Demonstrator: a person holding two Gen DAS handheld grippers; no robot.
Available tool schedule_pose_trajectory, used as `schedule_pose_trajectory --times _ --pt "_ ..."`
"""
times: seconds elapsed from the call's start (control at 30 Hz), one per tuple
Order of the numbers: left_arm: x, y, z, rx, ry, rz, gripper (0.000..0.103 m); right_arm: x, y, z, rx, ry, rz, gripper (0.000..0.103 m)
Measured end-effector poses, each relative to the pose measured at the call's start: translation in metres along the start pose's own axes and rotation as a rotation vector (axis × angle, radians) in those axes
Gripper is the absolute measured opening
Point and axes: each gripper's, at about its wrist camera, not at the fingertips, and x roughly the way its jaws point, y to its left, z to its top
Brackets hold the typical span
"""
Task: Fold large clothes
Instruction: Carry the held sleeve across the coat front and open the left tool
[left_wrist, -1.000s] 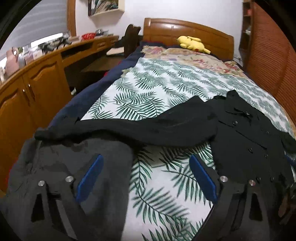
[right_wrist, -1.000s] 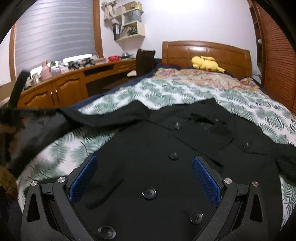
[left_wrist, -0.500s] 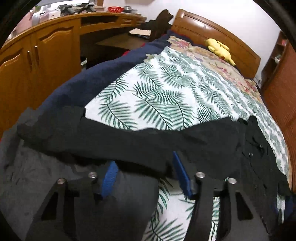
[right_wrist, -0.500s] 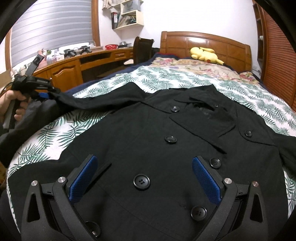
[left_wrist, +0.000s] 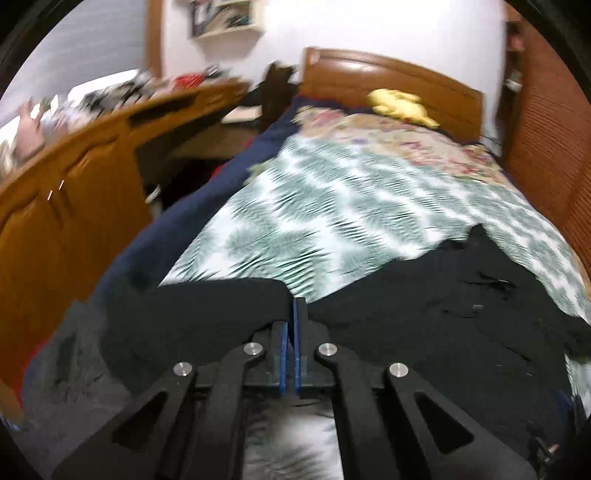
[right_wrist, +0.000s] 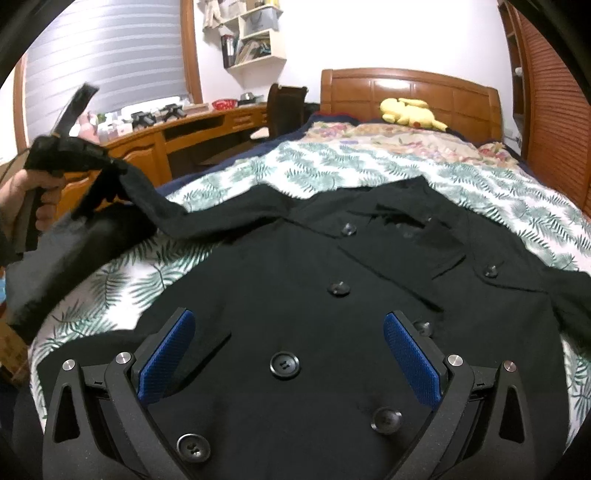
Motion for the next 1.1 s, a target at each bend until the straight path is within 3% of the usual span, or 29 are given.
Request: schedule_pose_trajectory --times 0.23,0.47,0.7,0.77,0.93,1.1 --pt "-0.052 -0.117 0.012 0.183 -0.059 -0.129 0.000 -0.038 -0.038 0.019 0.063 -0.060 -0.012 0.103" --pt "-0.066 -0.177 -0.020 0.283 -0.032 -0.167 0.000 -0.055 -0.083 0.014 0.149 -0.067 -0.054 0.103" --pt "-0.070 -0.188 -0.074 0.342 0.038 -0.216 0.007 -0.053 -0.082 0.009 0.141 -0.048 -0.061 0.103" --pt "-0.074 -0.187 -0.089 0.347 0.051 -0.237 0.014 -0.051 -0.079 0.009 0.132 -0.045 -0.063 0.103" --pt "-0.084 -0.174 -0.121 0.319 0.068 -0.278 0.026 -0.045 -0.072 0.009 0.113 -0.033 -0.062 0.103" --pt "-0.085 -0.150 -0.153 0.253 0.123 -0.317 0.030 -0.039 -0.062 0.007 0.092 -0.020 -0.054 0.103"
